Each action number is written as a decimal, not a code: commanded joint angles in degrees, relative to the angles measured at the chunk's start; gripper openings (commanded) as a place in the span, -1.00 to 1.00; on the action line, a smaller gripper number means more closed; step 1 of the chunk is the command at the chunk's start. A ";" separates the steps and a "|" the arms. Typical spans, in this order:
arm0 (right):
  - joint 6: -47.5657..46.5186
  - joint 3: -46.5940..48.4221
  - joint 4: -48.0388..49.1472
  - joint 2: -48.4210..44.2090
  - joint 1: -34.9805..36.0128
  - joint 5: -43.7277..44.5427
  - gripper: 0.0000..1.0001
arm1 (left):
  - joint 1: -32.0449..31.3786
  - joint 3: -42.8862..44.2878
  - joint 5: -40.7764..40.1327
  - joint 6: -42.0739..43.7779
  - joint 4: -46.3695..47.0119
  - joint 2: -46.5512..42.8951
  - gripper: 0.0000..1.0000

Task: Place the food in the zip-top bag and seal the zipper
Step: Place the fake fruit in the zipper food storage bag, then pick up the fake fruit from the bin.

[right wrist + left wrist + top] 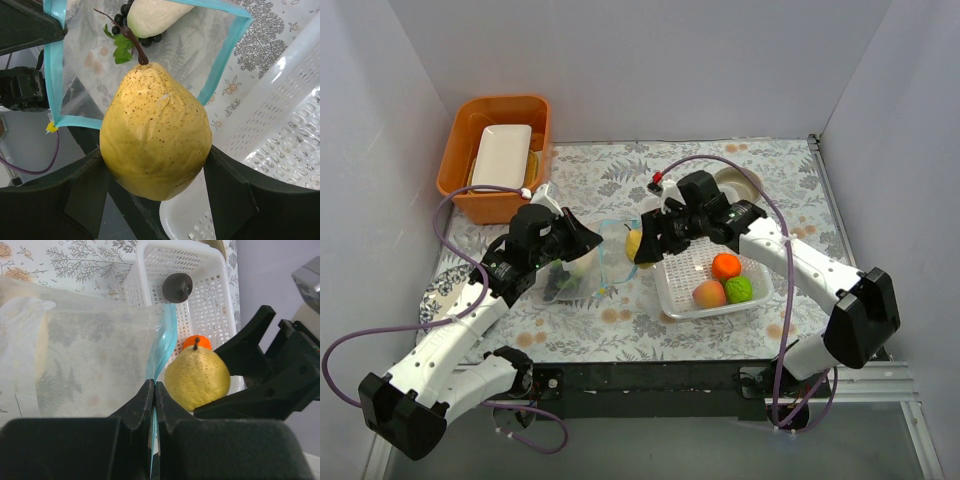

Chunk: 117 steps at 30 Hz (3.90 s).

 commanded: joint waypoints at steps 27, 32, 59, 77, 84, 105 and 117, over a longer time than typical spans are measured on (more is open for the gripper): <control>5.06 4.76 6.63 1.50 0.52 14.11 0.96 | 0.17 2.25 1.27 0.45 0.93 1.75 -1.00; 8.50 5.81 6.82 -2.03 -1.50 18.32 0.96 | 0.17 2.17 1.36 0.54 0.93 1.49 -1.00; 14.21 -32.48 -1.99 -21.28 -16.89 11.84 0.58 | 0.17 -0.12 2.94 1.15 1.02 1.40 -1.00; 7.10 -15.73 3.04 -1.79 -14.16 12.80 0.29 | 0.17 0.06 2.15 0.97 0.76 0.70 -1.00; 0.07 -2.54 -2.50 8.16 -14.16 17.01 0.82 | 0.17 -0.12 0.92 0.89 -0.56 -1.06 -1.00; 14.55 -3.67 11.28 12.82 -15.13 16.23 0.96 | 0.17 1.81 0.04 1.50 -2.49 -1.50 -1.00; 25.20 -5.87 19.19 18.80 -15.48 15.35 0.95 | 0.17 0.41 1.18 0.89 -2.06 -3.00 -1.00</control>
